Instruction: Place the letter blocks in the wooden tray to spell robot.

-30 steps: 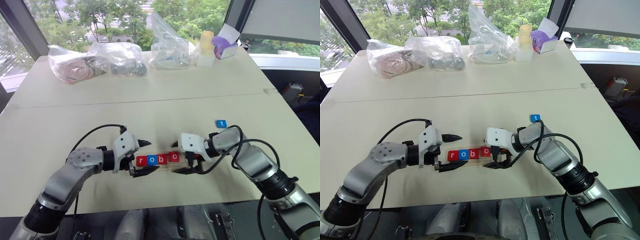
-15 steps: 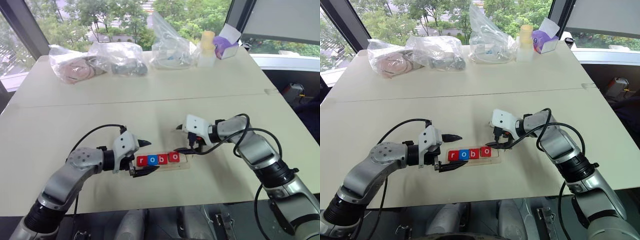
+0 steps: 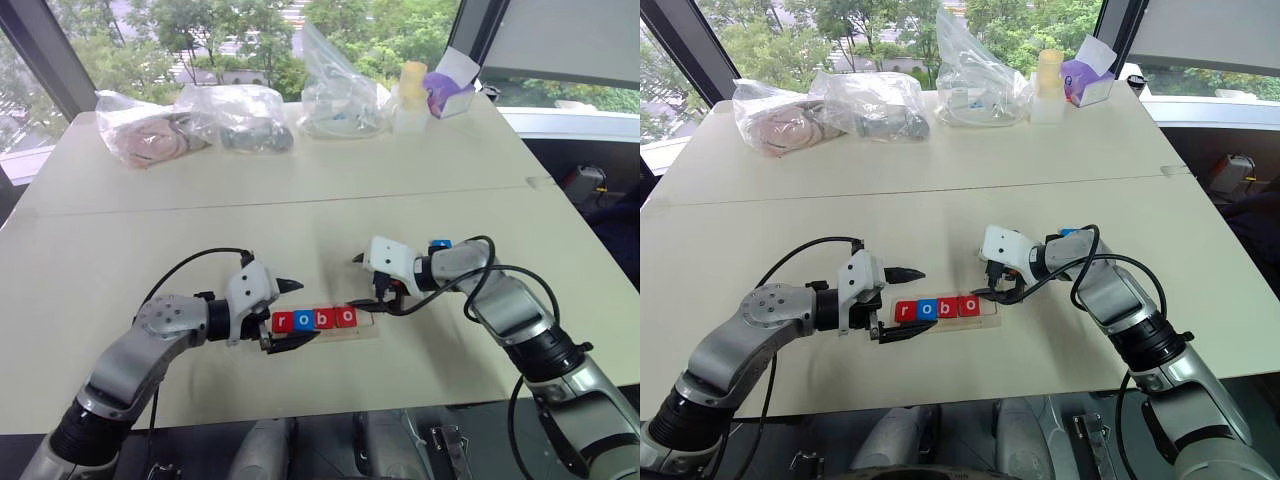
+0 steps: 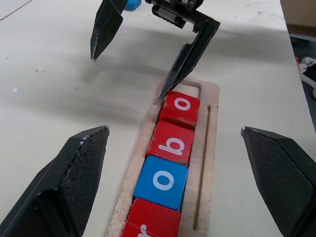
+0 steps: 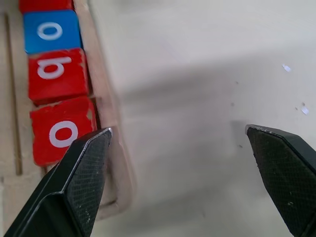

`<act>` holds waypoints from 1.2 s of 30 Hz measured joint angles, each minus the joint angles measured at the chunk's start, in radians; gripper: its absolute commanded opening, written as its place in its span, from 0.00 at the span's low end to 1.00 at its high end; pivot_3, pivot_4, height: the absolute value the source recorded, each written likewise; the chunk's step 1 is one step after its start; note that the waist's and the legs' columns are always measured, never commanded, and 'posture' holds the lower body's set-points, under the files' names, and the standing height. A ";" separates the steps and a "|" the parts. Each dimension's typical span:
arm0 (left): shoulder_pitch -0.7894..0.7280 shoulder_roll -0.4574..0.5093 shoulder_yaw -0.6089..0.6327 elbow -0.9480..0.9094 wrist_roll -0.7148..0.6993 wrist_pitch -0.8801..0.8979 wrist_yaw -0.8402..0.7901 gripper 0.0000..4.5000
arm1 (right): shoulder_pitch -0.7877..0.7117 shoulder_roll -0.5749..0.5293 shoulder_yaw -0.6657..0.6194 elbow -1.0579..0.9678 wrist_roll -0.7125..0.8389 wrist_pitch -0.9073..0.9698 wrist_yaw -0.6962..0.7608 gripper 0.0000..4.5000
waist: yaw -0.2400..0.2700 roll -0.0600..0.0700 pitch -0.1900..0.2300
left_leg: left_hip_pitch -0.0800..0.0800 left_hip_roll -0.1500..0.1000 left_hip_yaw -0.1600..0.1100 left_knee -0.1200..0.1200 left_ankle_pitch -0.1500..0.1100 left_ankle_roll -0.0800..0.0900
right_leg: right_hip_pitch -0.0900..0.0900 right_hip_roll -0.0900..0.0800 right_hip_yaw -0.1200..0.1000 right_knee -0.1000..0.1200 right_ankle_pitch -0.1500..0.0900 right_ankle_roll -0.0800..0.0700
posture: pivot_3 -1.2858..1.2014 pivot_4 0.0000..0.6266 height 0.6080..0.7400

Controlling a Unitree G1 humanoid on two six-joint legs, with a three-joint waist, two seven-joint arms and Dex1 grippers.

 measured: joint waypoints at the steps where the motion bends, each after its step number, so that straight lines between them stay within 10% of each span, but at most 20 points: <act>1: 0.000 0.000 0.000 0.000 0.000 0.000 0.000 1.00 | 0.000 0.001 0.000 -0.002 0.000 0.000 -0.001 0.99 | 0.000 0.000 0.000 | 0.000 0.000 0.000 0.000 0.000 0.000 | 0.000 0.000 0.000 0.000 0.000 0.000 | 0.52 0.24 1.00; 14: -0.002 -0.016 -0.005 0.000 0.002 0.000 0.009 1.00 | 0.024 -0.074 -0.078 -0.036 0.003 0.038 -0.022 0.99 | 0.002 0.000 0.000 | 0.000 0.000 0.000 0.000 0.000 0.000 | 0.000 0.000 0.000 0.000 0.000 0.000 | 0.52 0.24 1.00; 21: -0.004 -0.030 -0.009 0.003 0.004 -0.001 0.016 1.00 | 0.032 -0.058 -0.288 0.014 -0.007 0.244 -0.258 0.99 | 0.002 0.000 0.000 | 0.000 0.000 0.000 0.000 0.000 0.000 | 0.000 -0.001 0.000 0.000 0.000 0.000 | 0.52 0.24 1.00; 36: -0.037 -0.035 -0.017 0.048 0.015 -0.025 -0.012 1.00 | 0.072 0.243 -0.535 -0.051 0.002 0.725 -0.687 0.99 | -0.003 0.001 0.000 | 0.000 0.000 0.001 -0.001 0.000 0.000 | -0.001 0.001 0.001 0.001 0.000 0.000 | 0.52 0.24 1.00</act>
